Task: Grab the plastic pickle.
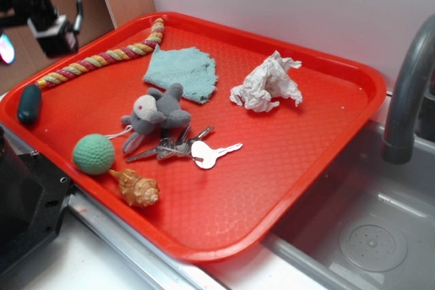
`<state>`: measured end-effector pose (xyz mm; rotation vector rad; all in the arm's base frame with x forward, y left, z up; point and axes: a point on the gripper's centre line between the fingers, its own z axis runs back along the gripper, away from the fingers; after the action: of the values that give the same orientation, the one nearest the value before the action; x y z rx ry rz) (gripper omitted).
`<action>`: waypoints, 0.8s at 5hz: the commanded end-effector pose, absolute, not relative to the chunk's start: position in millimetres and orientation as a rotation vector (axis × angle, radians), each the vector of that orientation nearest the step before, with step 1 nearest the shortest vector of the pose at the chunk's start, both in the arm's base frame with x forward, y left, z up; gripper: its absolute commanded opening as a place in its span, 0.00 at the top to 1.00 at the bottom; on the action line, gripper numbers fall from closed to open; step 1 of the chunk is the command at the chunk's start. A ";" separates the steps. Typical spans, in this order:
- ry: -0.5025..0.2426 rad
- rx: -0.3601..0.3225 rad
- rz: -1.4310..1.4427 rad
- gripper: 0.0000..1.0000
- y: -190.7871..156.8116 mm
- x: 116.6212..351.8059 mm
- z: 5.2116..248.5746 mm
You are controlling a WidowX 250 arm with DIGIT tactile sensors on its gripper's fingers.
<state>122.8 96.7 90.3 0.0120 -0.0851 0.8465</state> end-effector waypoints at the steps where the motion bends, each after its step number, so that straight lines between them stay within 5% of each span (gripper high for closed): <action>1: -0.110 -0.040 0.752 0.00 130.8 116.8 59.7; 4: -0.029 0.051 0.648 0.00 110.8 127.2 10.1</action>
<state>134.5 111.5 12.9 0.0510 -0.0411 0.6576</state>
